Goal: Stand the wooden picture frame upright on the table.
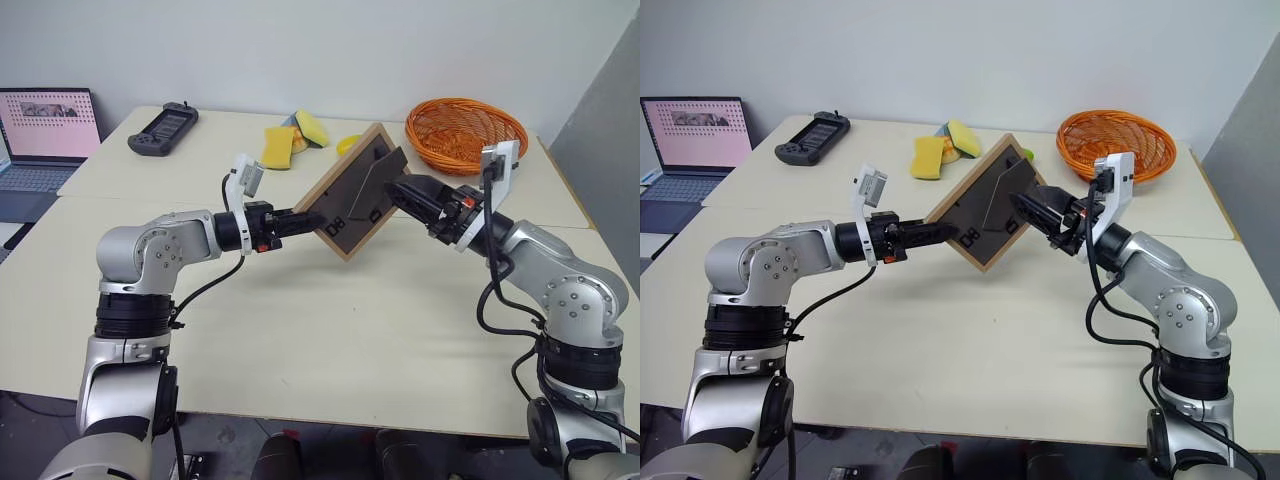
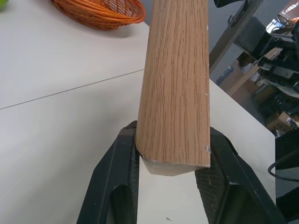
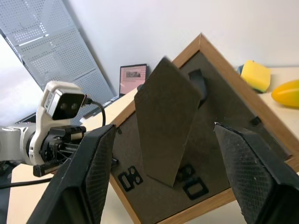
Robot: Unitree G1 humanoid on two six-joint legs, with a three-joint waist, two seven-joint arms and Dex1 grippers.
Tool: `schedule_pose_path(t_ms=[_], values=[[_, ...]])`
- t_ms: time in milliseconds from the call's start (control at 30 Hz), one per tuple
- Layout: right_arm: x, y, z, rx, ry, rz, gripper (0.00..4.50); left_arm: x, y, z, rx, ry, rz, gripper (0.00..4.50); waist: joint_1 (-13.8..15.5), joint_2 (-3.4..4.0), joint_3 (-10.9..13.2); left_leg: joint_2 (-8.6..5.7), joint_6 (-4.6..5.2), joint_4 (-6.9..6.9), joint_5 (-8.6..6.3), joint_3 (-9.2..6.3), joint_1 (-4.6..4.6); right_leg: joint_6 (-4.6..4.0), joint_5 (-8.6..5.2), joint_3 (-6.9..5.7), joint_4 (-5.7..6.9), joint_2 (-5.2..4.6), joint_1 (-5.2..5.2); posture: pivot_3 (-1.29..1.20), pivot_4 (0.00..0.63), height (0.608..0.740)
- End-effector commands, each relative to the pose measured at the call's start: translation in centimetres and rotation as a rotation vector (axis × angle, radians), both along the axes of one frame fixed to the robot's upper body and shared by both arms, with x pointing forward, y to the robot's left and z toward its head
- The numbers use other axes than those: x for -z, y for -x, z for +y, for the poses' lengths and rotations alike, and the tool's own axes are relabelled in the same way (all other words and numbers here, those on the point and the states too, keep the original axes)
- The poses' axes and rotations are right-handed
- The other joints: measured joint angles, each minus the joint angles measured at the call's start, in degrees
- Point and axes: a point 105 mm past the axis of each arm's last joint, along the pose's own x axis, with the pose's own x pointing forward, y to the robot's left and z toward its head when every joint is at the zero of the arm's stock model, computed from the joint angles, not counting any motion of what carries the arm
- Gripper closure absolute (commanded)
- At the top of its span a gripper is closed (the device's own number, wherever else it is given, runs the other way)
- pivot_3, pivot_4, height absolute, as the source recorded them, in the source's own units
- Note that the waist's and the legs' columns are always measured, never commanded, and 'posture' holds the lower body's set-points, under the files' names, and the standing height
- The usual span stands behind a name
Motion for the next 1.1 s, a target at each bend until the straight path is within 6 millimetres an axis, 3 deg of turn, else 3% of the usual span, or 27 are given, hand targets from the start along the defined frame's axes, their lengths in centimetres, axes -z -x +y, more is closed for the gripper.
schedule_pose_path(t_ms=[33,300,700,967,1100], values=[[-1.3,0.2,1.0,-0.028,-0.039,-0.055,0.96,-2.8,0.2,-0.6,0.03,0.029,-0.108,3.18,0.0,0.0,0.0,0.0,0.0,0.0,0.0,0.0,0.0,0.0,0.0,0.0,0.0,0.0,0.0,0.0,0.15,0.74],[-1.8,0.7,2.0,-0.055,-0.066,-0.069,0.96,-3.0,0.1,-0.7,0.031,0.033,-0.114,3.18,0.0,0.0,0.0,0.0,0.0,-0.01,0.0,0.0,0.0,0.0,0.0,0.0,0.0,0.0,0.0,0.0,0.15,0.74],[-1.2,1.9,0.6,-0.014,-0.03,-0.054,0.96,-3.0,-0.8,-0.2,-0.006,0.05,-0.096,3.18,0.0,0.0,0.0,0.0,0.0,-0.02,0.0,0.0,0.0,0.0,0.0,0.0,-0.01,0.0,0.0,0.0,0.15,0.74],[1.5,0.6,-0.4,0.081,0.216,-0.1,0.96,-4.0,-0.2,-0.9,0.029,0.089,-0.081,3.18,0.0,0.0,0.0,-0.01,0.0,-0.02,0.0,0.0,-0.01,0.0,-0.01,0.0,-0.02,0.0,-0.01,0.0,0.15,0.74],[4.7,-0.4,-2.9,0.223,0.585,-0.286,0.96,-5.1,0.8,-0.9,0.04,0.179,0.019,3.18,0.1,-0.03,0.0,-0.02,0.0,-0.01,0.0,0.0,-0.04,0.07,-0.05,0.01,-0.05,0.0,-0.01,0.0,0.15,0.74]])
